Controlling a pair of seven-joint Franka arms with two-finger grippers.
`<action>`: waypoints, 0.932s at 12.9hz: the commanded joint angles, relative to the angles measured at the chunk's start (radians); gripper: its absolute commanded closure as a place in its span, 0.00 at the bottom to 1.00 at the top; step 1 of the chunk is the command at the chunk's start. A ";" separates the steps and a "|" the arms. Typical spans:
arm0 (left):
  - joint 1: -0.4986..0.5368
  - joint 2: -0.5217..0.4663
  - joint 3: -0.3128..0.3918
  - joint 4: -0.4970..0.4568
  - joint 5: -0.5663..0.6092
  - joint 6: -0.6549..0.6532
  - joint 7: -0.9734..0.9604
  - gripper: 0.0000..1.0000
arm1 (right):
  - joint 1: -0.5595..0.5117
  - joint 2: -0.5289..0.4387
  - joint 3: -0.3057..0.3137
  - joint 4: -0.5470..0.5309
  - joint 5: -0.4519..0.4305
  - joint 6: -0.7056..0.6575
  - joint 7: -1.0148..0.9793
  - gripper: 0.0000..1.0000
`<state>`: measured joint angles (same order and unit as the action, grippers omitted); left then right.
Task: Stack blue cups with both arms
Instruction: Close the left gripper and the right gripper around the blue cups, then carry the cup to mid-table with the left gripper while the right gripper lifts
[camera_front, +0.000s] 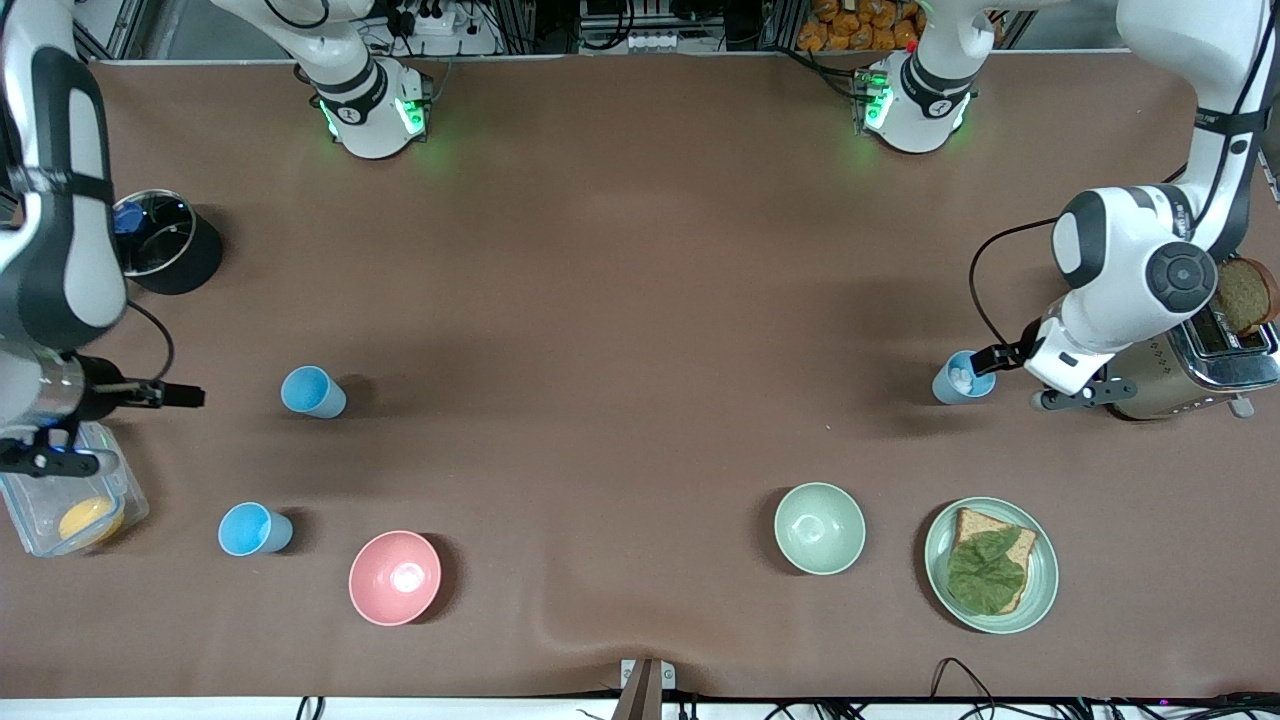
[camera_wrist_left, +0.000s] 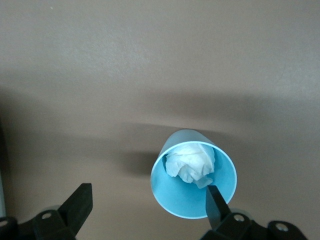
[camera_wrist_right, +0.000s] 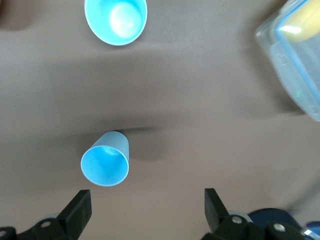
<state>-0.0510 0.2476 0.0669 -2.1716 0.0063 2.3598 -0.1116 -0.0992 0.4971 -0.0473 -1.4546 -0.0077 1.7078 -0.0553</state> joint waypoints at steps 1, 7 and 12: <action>0.008 0.028 -0.009 -0.005 -0.028 0.035 0.027 0.18 | -0.033 0.105 0.014 0.017 0.079 0.006 -0.009 0.00; 0.002 0.091 -0.010 -0.001 -0.029 0.091 0.027 1.00 | -0.013 0.161 0.023 -0.127 0.097 0.109 -0.012 0.00; -0.003 0.096 -0.025 0.015 -0.029 0.092 0.027 1.00 | -0.007 0.155 0.023 -0.198 0.098 0.181 -0.012 0.00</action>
<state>-0.0528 0.3442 0.0471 -2.1688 0.0062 2.4433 -0.1116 -0.1061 0.6782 -0.0253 -1.6284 0.0750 1.8909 -0.0590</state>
